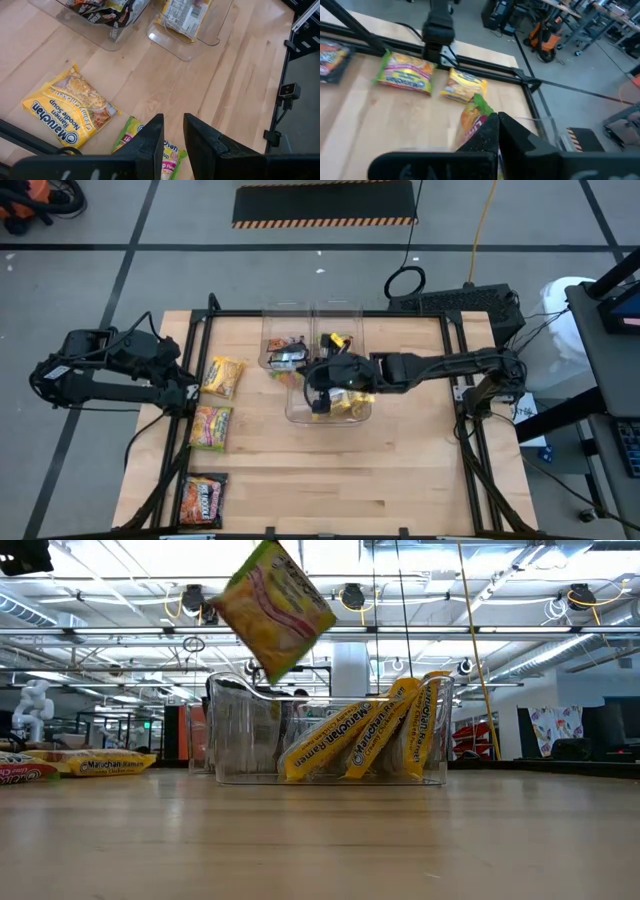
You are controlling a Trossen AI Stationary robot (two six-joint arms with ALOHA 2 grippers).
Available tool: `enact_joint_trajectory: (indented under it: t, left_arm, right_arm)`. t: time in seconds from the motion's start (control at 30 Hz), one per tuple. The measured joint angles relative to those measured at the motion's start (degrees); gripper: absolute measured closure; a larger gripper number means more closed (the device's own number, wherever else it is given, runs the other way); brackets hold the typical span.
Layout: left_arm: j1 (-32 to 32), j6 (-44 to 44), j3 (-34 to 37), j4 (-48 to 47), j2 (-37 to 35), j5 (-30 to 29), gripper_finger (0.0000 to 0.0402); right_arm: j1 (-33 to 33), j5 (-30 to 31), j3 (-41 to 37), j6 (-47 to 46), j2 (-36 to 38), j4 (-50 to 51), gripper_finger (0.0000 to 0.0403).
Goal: Sort Maruchan noodles
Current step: Put the green noodle pack into the top right transparent bin
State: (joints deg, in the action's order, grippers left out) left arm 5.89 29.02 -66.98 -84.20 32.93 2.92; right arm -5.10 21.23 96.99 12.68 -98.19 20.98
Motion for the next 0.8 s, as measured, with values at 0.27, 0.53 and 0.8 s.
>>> enact_joint_trajectory:
  t: [0.27, 0.53, 0.8]
  left_arm:
    - [0.02, 1.16, 0.00, 0.00, 0.00, 0.00, 0.0323]
    - [0.01, 1.48, 0.00, 0.00, 0.00, 0.00, 0.0323]
    - [0.02, 2.19, 0.00, 0.00, 0.00, 0.00, 0.0323]
  right_arm:
    - [4.39, 0.00, 0.00, 2.01, 2.22, 3.33, 0.0403]
    - [9.48, -0.30, 0.00, 4.80, 3.64, 5.69, 0.0403]
    - [15.36, -2.15, 0.00, 8.34, 4.91, 6.28, 0.0403]
